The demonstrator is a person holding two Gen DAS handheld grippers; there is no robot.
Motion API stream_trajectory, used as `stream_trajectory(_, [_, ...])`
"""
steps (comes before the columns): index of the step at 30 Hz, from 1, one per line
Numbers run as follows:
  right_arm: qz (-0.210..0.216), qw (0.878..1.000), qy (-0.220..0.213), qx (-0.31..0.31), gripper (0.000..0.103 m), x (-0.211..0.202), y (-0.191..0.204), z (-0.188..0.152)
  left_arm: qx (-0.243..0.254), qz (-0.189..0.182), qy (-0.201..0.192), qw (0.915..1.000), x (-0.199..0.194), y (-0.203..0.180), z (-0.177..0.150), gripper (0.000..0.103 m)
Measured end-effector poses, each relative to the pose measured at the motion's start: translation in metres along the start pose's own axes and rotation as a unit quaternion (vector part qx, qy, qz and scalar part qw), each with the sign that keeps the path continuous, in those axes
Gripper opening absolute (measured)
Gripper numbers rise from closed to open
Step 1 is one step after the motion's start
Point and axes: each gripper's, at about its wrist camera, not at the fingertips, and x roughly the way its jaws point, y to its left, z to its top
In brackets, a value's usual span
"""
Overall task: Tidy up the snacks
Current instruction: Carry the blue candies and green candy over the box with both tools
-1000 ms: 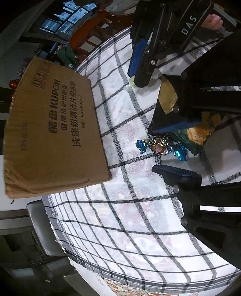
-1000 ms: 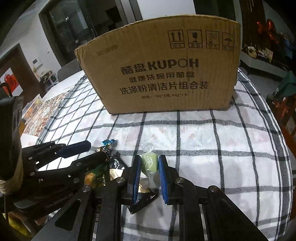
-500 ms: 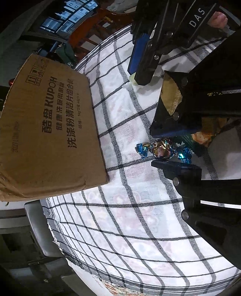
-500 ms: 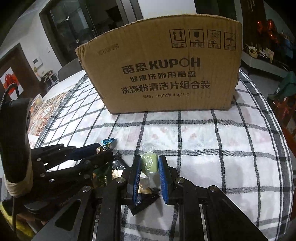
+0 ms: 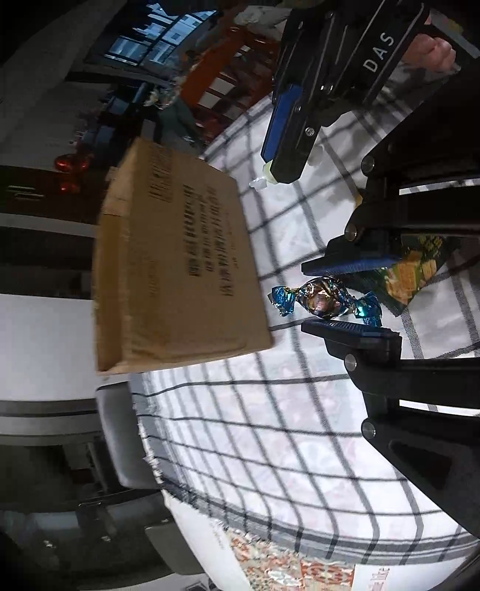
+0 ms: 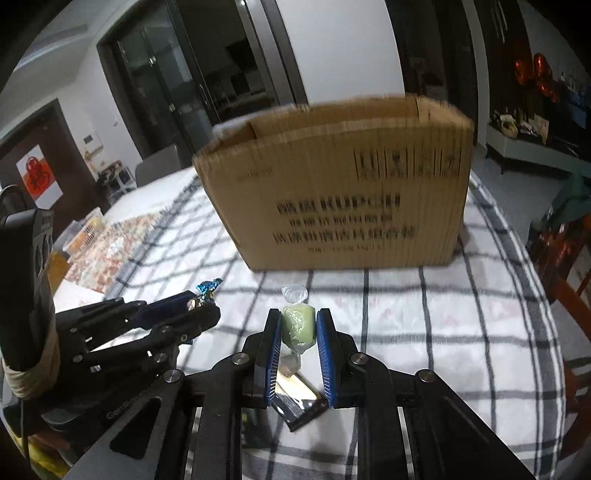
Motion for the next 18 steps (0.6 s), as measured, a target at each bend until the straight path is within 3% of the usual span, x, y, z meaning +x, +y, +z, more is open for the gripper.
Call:
stream_trajectory(9, [0.017, 0.998, -0.066, -0.016, 0.021, -0.038, 0.012, 0.035, -0.015, -0.011, -0.045, 0.9988, -0.045, -0.005, 0.037, 0.024])
stream_trajectory(18, [0.005, 0.993, -0.117, -0.029, 0.021, -0.053, 0.011, 0.081, -0.007, -0.012, -0.090, 0.9958, -0.054, -0.005, 0.086, 0.024])
